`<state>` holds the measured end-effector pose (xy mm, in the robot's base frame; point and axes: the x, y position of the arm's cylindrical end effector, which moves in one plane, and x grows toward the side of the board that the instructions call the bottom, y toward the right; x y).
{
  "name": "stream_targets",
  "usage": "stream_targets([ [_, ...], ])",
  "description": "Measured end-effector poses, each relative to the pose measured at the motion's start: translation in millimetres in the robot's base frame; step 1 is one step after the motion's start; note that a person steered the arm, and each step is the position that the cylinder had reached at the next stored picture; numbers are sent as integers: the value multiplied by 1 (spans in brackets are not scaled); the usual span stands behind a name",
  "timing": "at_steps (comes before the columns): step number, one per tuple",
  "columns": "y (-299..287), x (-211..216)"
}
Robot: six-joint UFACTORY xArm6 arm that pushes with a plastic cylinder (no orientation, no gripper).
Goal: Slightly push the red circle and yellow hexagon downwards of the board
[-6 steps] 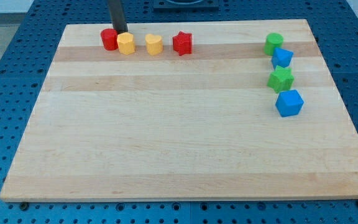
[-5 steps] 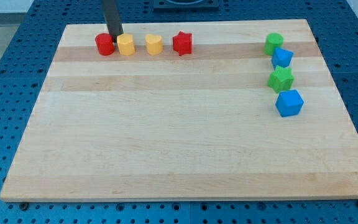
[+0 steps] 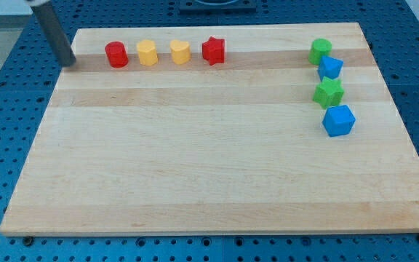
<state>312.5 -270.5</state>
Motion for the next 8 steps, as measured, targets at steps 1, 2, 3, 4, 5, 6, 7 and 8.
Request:
stream_targets([
  [1,54,13],
  [2,73,-8],
  [3,75,-17],
  [4,75,-1],
  [5,101,16],
  [6,132,-5],
  [7,132,-12],
  [8,124,4],
])
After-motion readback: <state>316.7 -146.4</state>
